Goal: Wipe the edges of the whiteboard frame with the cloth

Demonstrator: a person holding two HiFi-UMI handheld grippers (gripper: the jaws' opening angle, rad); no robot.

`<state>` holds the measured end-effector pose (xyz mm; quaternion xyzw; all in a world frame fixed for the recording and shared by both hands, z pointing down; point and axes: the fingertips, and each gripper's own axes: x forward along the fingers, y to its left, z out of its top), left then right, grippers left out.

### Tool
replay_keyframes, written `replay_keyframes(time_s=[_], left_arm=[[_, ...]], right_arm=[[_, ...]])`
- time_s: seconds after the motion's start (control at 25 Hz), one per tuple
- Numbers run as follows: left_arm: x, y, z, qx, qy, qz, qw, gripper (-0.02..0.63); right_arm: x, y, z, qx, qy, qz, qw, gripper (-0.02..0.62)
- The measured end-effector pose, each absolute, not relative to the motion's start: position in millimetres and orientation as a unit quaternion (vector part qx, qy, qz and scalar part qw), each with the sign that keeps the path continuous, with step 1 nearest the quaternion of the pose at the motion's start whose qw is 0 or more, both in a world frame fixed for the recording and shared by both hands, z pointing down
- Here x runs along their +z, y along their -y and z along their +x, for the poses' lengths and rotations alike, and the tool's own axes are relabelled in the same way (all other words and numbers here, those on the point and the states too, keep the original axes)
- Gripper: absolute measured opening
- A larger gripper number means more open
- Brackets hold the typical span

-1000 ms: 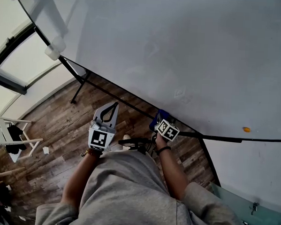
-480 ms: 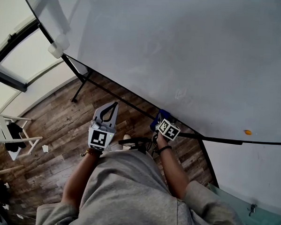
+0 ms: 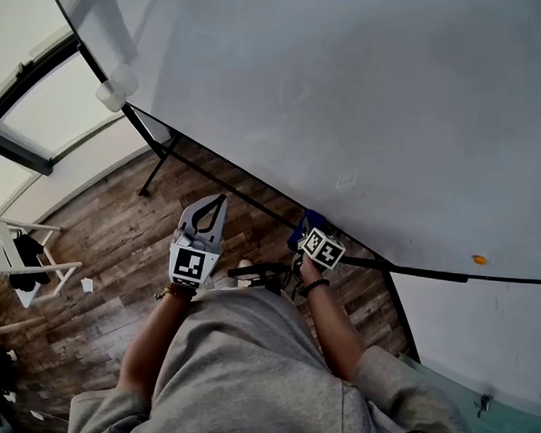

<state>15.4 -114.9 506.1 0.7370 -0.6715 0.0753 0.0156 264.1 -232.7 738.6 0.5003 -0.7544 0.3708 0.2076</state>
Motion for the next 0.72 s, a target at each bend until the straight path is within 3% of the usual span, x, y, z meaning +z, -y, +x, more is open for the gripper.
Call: replay_keyframes(time_s=[0.72], left_arm=[[512, 118, -24, 0.067, 0.681, 0.729, 0.025, 0.009]], right_arm=[[741, 232, 222, 0.371, 0.759, 0.489, 0.216, 0.138]])
